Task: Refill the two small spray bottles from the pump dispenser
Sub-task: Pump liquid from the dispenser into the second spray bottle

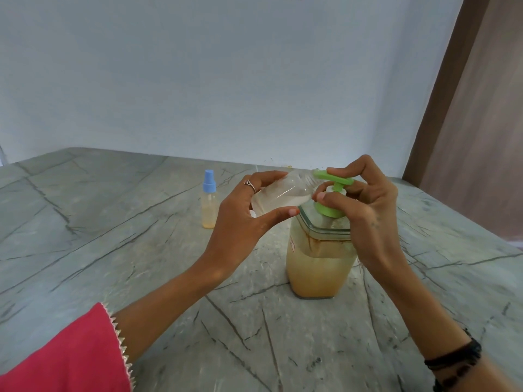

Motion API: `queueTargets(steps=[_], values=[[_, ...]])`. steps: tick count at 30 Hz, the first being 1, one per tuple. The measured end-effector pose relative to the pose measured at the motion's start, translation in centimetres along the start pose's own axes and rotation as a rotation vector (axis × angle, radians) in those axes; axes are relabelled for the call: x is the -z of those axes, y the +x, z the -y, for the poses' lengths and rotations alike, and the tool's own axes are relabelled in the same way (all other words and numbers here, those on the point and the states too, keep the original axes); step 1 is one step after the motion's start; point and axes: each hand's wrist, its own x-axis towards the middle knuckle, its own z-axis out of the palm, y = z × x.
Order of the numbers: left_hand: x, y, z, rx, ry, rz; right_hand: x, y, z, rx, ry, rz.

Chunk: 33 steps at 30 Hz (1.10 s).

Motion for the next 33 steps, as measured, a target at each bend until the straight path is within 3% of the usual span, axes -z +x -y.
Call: queueTargets(steps=[15, 24, 33], values=[[0.0, 0.2, 0.4, 0.025, -0.021, -0.024, 0.1, -1.2, -0.9, 0.079, -0.139, 0.074], [-0.1, 0.1, 0.1, 0.000, -0.001, -0.014, 0.0, -0.7, -0.4, 0.036, -0.004, 0.046], [-0.1, 0.1, 0.1, -0.011, 0.001, -0.008, 0.0, -0.8, -0.2, 0.057, -0.021, 0.061]])
